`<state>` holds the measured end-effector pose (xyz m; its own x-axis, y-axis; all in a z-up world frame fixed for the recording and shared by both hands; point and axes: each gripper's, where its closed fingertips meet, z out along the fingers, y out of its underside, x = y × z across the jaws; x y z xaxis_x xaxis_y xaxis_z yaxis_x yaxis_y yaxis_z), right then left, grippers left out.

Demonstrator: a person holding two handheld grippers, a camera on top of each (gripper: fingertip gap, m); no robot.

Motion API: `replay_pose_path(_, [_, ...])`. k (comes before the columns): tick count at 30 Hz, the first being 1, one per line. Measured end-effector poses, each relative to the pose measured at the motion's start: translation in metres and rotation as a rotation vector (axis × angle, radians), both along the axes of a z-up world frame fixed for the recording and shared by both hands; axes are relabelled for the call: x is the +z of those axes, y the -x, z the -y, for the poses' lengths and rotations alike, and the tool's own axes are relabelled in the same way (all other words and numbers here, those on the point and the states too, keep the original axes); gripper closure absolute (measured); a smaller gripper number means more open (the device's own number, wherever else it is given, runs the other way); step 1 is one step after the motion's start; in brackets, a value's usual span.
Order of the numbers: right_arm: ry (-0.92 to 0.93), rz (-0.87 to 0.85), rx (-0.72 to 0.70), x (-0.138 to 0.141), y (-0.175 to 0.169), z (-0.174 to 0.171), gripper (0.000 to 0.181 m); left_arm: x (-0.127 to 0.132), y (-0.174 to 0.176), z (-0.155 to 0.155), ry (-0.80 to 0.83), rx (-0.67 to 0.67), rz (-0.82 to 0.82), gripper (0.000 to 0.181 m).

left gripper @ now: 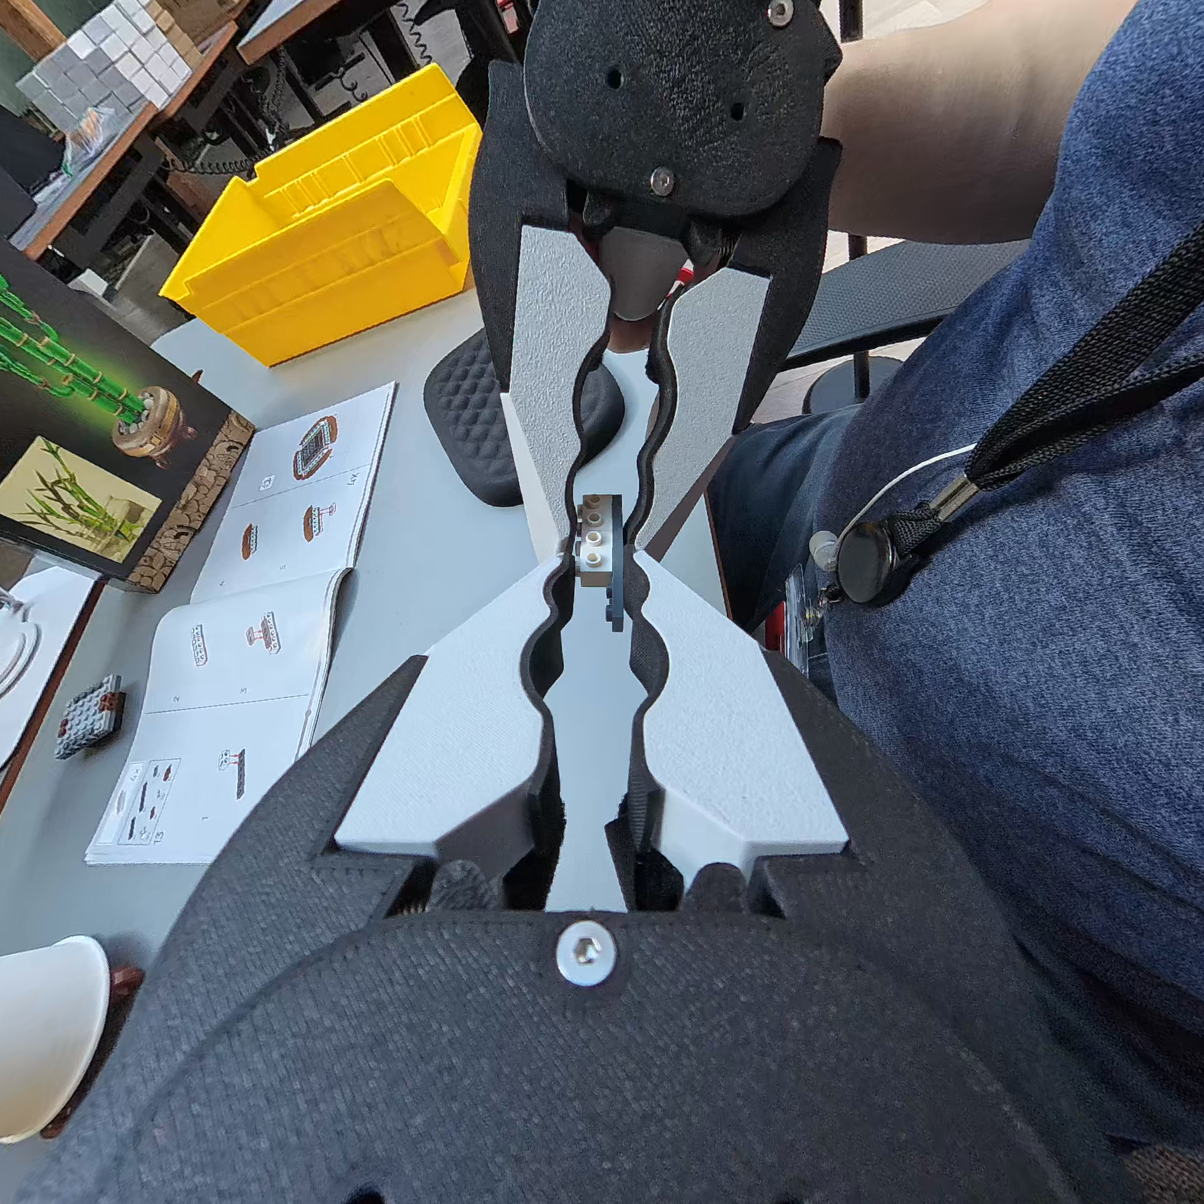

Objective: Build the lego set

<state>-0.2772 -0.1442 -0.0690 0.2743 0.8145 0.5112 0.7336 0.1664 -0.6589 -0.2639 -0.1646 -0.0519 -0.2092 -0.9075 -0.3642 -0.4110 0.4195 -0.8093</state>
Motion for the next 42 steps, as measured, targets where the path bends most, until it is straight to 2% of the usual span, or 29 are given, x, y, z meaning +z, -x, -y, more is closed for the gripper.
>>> replay_pose_path(13, [0.03,0.065,-0.01,-0.016,-0.001,0.002,0.167,-0.014,0.001,0.001,-0.014,-0.002,-0.074,0.169])
replay_pose_path(19, [0.026,-0.099,0.018,0.004,0.006,0.004,0.166,0.001,0.006,0.001,0.035,0.03,0.044,0.168])
replay_pose_path(22, [-0.035,-0.062,-0.003,0.006,0.0,-0.001,0.166,0.002,0.01,-0.004,0.061,0.076,0.05,0.164])
replay_pose_path(25, [-0.119,-0.025,-0.022,0.008,-0.005,-0.007,0.166,0.011,0.013,-0.011,0.21,0.133,0.12,0.157])
replay_pose_path(29, [-0.203,-0.071,-0.006,0.019,-0.003,-0.006,0.166,0.03,0.021,-0.022,0.607,0.153,0.241,0.147])
replay_pose_path(32, [-0.251,-0.113,0.004,0.028,-0.002,-0.004,0.166,0.022,0.021,-0.02,0.859,0.117,0.209,0.157])
replay_pose_path(34, [-0.244,-0.123,0.012,0.027,-0.002,-0.003,0.166,0.014,0.017,-0.019,0.934,0.118,0.19,0.164])
replay_pose_path(37, [-0.267,-0.147,0.033,0.027,0.0,-0.002,0.166,0.018,0.013,-0.015,1.06,0.06,0.237,0.173])
replay_pose_path(38, [-0.273,-0.157,0.035,0.026,0.0,-0.002,0.166,0.017,0.012,-0.013,1.095,0.049,0.229,0.172])
replay_pose_path(42, [-0.286,-0.14,0.038,0.018,0.001,-0.008,0.166,0.011,0.011,-0.014,1.129,0.051,0.205,0.178])
